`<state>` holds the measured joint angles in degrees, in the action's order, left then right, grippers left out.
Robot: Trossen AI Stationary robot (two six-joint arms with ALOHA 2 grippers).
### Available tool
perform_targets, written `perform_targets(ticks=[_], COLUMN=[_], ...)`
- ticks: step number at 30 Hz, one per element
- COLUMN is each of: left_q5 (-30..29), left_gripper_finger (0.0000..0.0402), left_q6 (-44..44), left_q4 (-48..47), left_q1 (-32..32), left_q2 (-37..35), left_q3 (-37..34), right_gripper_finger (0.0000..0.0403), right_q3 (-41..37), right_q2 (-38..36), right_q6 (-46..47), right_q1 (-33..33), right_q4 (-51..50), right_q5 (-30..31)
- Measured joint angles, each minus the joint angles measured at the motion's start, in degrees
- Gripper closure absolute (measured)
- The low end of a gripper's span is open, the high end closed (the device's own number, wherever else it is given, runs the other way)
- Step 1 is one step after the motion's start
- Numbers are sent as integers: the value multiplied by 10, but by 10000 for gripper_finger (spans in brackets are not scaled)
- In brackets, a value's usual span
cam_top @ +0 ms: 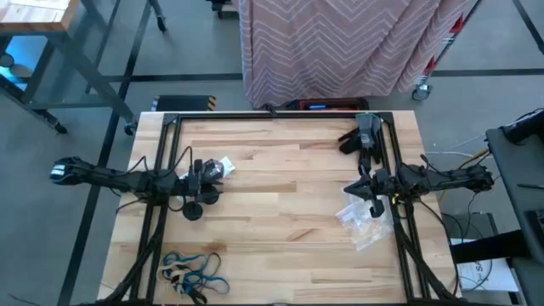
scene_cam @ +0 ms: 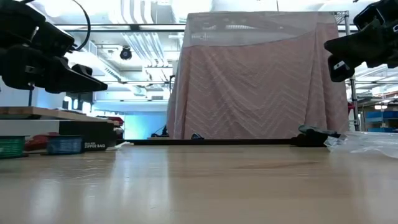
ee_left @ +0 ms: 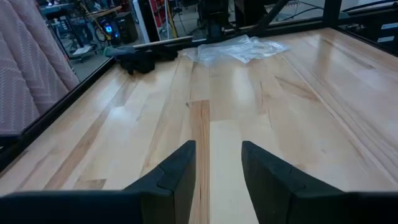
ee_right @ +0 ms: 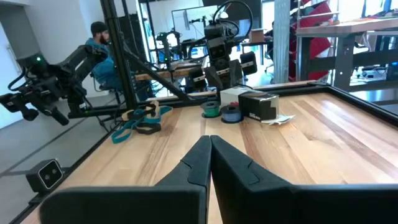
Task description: Sort rubber bands
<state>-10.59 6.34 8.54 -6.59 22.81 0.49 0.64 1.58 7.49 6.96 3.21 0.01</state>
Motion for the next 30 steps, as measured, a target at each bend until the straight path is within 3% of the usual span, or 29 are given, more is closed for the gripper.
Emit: perform_targets(ticks=[19,26,30], left_q5=[0,0,0], left_gripper_finger=[285,285,285], left_q6=[0,0,0], left_q4=[0,0,0], left_q1=[0,0,0], left_q2=[0,0,0], left_q3=[0,0,0], right_gripper_finger=[401,401,401], right_q3=[0,0,0], right_q2=[0,0,8], right_q6=[3,95,78], right_q1=[0,0,0], right_q4=[1,7,27], right_q5=[0,0,40])
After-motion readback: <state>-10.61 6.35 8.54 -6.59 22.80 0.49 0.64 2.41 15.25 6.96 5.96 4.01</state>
